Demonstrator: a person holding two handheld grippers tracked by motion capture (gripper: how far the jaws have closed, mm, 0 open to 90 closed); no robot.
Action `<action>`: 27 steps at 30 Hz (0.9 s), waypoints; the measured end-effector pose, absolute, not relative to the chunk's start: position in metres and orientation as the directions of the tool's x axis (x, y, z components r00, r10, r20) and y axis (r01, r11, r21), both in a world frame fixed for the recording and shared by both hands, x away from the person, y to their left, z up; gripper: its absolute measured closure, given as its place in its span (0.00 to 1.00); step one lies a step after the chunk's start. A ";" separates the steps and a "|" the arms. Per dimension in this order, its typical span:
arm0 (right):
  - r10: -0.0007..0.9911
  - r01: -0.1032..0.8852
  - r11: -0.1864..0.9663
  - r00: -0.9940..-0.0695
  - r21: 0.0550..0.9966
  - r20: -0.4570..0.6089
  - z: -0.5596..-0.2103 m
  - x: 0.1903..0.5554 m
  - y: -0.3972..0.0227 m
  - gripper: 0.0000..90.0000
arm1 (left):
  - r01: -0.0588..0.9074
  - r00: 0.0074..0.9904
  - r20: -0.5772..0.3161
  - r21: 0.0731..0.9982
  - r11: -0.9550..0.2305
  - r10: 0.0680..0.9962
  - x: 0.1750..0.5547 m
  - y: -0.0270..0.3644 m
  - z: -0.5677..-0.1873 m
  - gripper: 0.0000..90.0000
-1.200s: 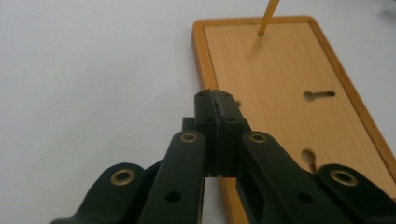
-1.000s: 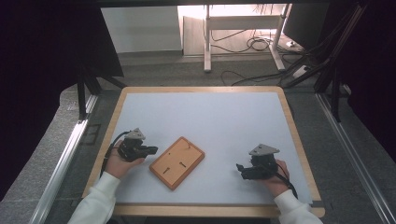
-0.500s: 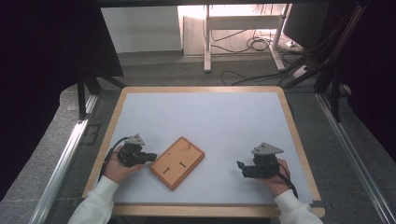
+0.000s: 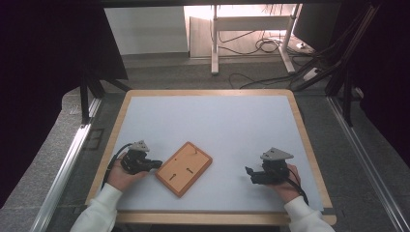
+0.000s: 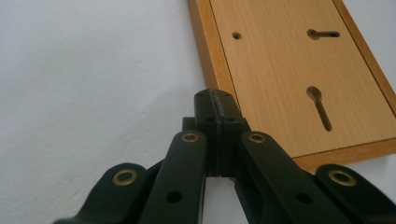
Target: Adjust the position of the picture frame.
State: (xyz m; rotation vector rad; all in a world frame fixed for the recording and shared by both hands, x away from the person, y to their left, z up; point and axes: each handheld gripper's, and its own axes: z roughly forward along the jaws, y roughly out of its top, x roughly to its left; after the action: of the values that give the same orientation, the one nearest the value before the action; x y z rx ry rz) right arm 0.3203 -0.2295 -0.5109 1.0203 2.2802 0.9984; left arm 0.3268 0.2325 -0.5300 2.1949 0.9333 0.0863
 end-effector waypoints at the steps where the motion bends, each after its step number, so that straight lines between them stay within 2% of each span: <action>1: 0.770 0.448 0.471 -0.629 0.760 -0.106 -0.511 0.320 -0.229 0.15 | 0.593 0.739 -0.211 0.654 -0.470 0.639 0.325 0.231 -0.530 1.00; 27: 0.768 0.454 0.471 -0.632 0.757 -0.099 -0.512 0.320 -0.227 0.15 | 0.512 0.837 -0.243 0.665 -0.544 0.491 0.298 0.194 -0.525 1.00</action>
State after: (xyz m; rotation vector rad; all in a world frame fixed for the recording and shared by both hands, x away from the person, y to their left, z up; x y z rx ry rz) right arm 0.3204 -0.2272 -0.5116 1.0197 2.2940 0.9934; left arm 0.2975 0.1944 -0.5249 2.2398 0.7277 -0.0352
